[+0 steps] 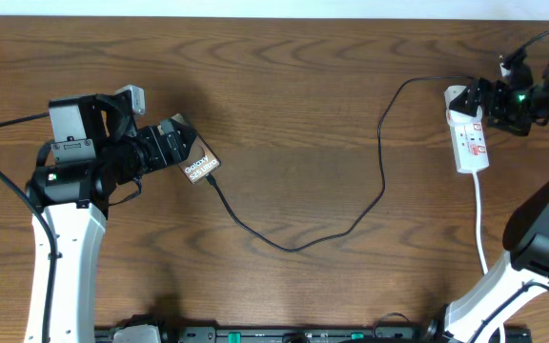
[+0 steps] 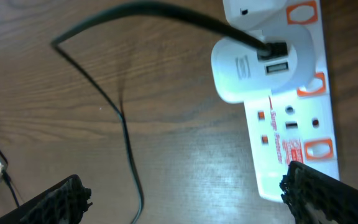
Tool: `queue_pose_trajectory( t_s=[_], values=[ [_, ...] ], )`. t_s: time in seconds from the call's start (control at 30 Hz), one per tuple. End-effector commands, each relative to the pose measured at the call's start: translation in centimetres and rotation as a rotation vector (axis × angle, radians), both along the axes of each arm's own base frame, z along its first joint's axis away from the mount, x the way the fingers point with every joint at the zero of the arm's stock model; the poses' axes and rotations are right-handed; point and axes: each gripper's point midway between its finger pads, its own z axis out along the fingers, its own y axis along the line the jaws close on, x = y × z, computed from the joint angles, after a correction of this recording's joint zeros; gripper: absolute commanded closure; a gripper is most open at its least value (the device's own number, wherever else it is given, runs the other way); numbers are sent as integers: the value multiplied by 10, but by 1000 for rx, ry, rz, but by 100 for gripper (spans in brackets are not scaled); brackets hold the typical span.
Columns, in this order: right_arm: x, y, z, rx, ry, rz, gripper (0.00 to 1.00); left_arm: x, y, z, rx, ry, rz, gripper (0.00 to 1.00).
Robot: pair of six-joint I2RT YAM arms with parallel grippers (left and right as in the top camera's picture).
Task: Plug charger to phone and switch on socket
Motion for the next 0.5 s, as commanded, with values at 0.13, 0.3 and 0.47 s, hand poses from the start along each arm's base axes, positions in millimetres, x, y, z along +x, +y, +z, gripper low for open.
queue_pose_trajectory(
  t_s=[0.13, 0.3, 0.47],
  values=[
    [14, -17, -33, -56, 5, 9, 1, 0, 0, 2, 7, -12, -1, 14],
    [19, -30, -45, -116, 19, -14, 1, 0, 0, 2, 7, -12, -1, 14],
    [21, -37, -51, -148, 29, -35, 1, 0, 0, 2, 7, -12, -1, 14]
  ],
)
